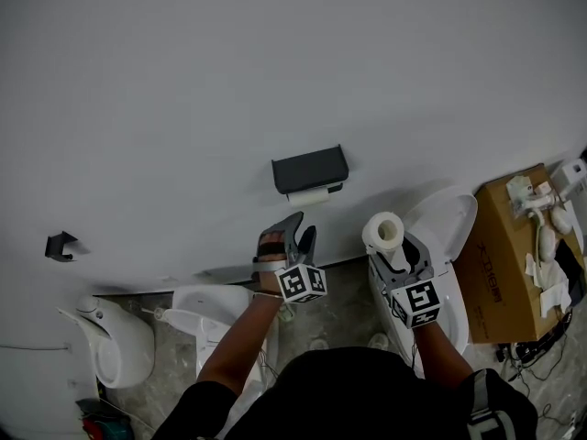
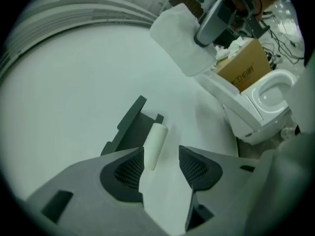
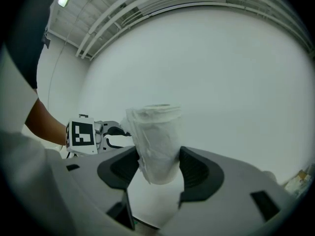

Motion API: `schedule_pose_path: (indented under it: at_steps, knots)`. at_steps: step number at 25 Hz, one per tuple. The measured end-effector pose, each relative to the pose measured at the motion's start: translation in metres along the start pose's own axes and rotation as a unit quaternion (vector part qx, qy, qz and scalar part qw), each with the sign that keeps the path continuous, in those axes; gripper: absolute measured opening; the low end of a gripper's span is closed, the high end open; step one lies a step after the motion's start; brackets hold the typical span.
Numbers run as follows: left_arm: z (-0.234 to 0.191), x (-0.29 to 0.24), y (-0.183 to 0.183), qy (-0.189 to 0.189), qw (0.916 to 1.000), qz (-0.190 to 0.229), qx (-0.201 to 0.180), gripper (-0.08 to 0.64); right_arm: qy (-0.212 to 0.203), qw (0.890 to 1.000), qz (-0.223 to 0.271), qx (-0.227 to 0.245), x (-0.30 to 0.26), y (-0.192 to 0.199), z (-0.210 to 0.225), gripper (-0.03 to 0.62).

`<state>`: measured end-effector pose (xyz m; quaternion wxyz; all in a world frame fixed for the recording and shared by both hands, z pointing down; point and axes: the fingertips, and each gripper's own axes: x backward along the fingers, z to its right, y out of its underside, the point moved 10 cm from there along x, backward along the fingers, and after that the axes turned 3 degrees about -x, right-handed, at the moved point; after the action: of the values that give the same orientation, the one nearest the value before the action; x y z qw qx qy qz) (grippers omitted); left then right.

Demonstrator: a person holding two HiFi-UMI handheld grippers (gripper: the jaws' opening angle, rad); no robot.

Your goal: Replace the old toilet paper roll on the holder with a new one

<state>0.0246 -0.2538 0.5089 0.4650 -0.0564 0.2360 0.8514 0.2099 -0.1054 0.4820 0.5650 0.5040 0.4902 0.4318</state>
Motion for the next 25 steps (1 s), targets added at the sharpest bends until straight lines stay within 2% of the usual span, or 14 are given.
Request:
schedule_pose_path:
  at_steps: [6,9,21,25]
  knots:
    - [-0.013,-0.026,-0.001,-0.026,0.9943,-0.047,-0.092,0.212,-0.010,1.000,0.006,0.006,-0.001,0.002,0.004,0.252]
    - [-0.016,-0.038,-0.001,-0.026,0.9899,-0.068,-0.121,0.210,-0.014,1.000,0.005,0.008,0.001,0.004,0.007,0.252]
    - [-0.017,-0.055,0.000,-0.007,0.9836,-0.100,-0.150,0.210,-0.010,1.000,0.006,0.001,0.009,0.005,0.013,0.252]
    - [-0.014,-0.057,0.002,-0.009,0.9829,-0.100,-0.154,0.176,-0.010,1.000,0.006,0.004,0.011,0.004,0.012,0.252]
